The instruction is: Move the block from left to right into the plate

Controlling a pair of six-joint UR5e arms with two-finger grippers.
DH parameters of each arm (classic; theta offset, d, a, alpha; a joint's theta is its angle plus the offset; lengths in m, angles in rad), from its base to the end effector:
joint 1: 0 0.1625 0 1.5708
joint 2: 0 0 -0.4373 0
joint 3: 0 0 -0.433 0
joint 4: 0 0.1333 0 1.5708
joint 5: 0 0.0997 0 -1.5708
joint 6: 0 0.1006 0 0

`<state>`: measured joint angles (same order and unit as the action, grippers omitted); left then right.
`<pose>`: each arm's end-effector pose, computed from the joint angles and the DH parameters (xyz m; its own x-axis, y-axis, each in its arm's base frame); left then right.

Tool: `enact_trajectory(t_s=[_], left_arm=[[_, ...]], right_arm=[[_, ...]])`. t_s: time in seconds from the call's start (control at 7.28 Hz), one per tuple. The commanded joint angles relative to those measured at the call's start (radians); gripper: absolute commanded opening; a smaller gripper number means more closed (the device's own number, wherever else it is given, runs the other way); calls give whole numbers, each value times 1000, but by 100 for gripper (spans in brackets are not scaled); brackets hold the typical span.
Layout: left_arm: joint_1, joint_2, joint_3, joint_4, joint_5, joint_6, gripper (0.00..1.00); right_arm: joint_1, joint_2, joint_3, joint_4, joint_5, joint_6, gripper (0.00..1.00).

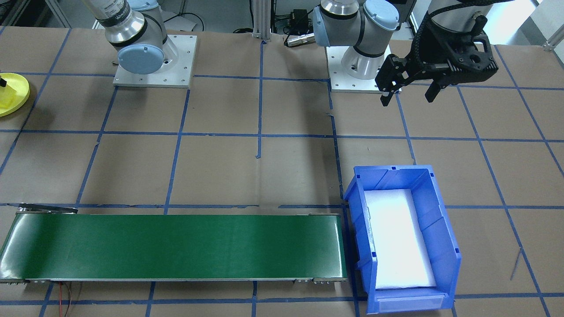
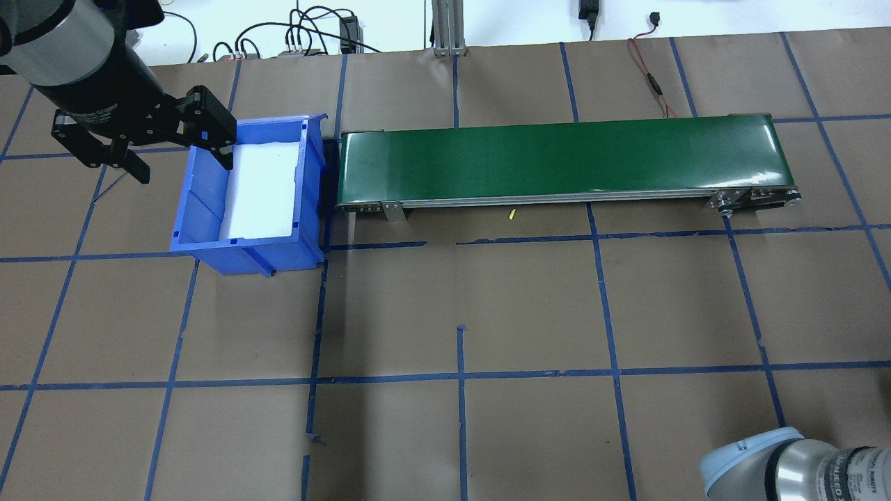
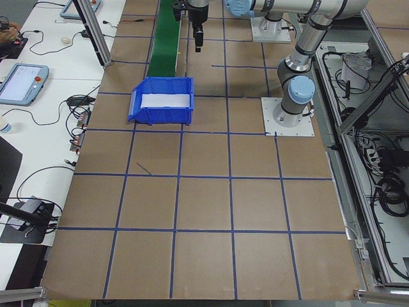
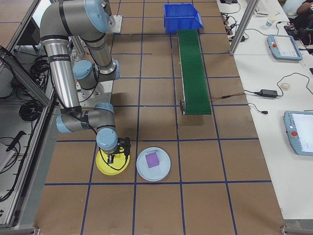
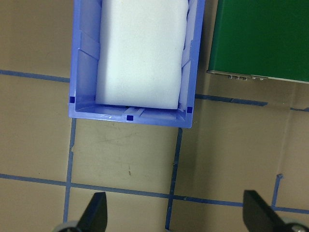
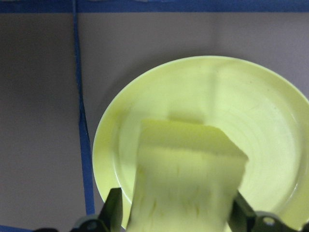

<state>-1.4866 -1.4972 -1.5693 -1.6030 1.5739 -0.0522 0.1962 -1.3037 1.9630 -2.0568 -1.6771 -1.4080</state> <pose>-0.0902 -0.5129 0.5349 -0.9907 -0.1361 -0.0009 -0.1359 0.9898 -0.0430 -0.5044 -0.2253 0.2033 -0.9877 -0.0320 -0.1532 -0.0524 0.9900 0.1311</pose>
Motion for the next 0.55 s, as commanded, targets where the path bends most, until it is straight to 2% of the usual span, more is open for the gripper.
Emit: enact_trajectory(t_s=[0.0, 0.27, 0.41], left_arm=[[-1, 0, 0, 0, 0, 0, 100], [0, 0, 0, 0, 0, 0, 100], [0, 0, 0, 0, 0, 0, 100]], right_arm=[[-1, 6, 2, 1, -1, 3, 100], [59, -37, -21, 7, -10, 100, 100], [153, -87, -48, 20, -9, 113, 100]])
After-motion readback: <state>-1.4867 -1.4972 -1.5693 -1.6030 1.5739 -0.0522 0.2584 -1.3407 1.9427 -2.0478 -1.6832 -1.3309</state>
